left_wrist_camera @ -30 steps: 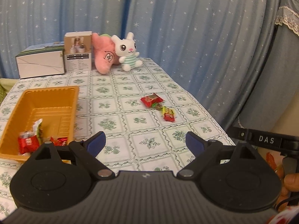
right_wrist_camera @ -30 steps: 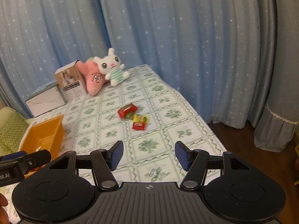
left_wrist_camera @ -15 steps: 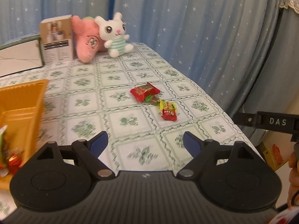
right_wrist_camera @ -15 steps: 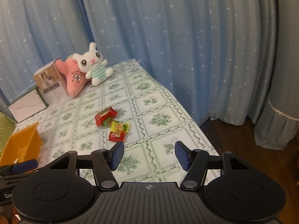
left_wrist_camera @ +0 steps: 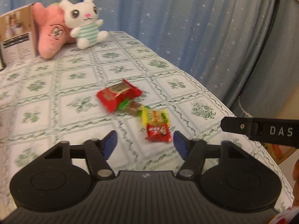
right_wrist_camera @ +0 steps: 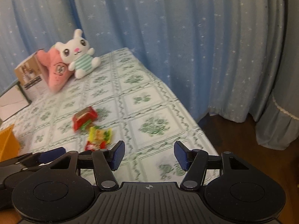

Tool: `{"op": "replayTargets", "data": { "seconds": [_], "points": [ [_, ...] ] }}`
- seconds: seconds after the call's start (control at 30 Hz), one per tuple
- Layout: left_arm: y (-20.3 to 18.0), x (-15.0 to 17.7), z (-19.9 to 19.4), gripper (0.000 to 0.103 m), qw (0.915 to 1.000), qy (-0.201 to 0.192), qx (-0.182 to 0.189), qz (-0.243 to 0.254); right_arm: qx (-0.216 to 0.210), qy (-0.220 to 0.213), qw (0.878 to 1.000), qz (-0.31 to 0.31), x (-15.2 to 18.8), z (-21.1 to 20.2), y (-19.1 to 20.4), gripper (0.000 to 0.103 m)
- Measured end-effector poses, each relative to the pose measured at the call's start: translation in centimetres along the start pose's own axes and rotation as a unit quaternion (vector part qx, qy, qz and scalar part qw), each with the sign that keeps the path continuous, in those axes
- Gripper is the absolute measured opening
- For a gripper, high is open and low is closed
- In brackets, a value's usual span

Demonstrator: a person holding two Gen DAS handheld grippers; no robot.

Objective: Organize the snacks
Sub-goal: 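Grasp a red candy with the left tool while the right tool grasps a yellow candy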

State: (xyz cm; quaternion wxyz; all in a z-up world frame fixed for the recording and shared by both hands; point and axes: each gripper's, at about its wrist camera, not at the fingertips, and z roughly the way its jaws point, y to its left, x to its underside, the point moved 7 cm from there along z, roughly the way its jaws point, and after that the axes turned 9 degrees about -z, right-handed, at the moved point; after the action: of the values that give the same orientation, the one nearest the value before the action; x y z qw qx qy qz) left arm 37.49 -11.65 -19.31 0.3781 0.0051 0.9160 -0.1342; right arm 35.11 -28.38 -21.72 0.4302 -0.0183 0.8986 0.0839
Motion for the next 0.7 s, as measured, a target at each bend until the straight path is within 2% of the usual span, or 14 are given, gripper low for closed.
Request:
{"op": "replayTargets", "data": {
  "seconds": [0.13, 0.23, 0.33, 0.5, 0.7],
  "points": [
    [-0.4, 0.1, 2.0, 0.042, 0.9999, 0.012, 0.011, -0.006, 0.012, 0.010, 1.000, 0.023, 0.3, 0.6, -1.1, 0.059],
    [-0.6, -0.1, 2.3, 0.038, 0.9999, 0.002, 0.014, -0.005, 0.015, 0.011, 1.000, 0.017, 0.3, 0.8, -1.1, 0.059],
    [-0.7, 0.0, 2.4, 0.023, 0.9999, 0.004, 0.014, 0.003, 0.015, 0.014, 1.000, 0.009, 0.4, 1.0, -0.8, 0.059],
    [0.1, 0.5, 1.2, 0.020, 0.9999, 0.005, 0.011, 0.004, 0.008, 0.014, 1.000, -0.003, 0.3, 1.3, 0.1, 0.059],
    [3.4, 0.6, -1.8, 0.018, 0.9996, -0.013, -0.020, -0.012, -0.051, 0.008, 0.997, -0.053, -0.4, 2.7, 3.4, 0.059]
  ]
}}
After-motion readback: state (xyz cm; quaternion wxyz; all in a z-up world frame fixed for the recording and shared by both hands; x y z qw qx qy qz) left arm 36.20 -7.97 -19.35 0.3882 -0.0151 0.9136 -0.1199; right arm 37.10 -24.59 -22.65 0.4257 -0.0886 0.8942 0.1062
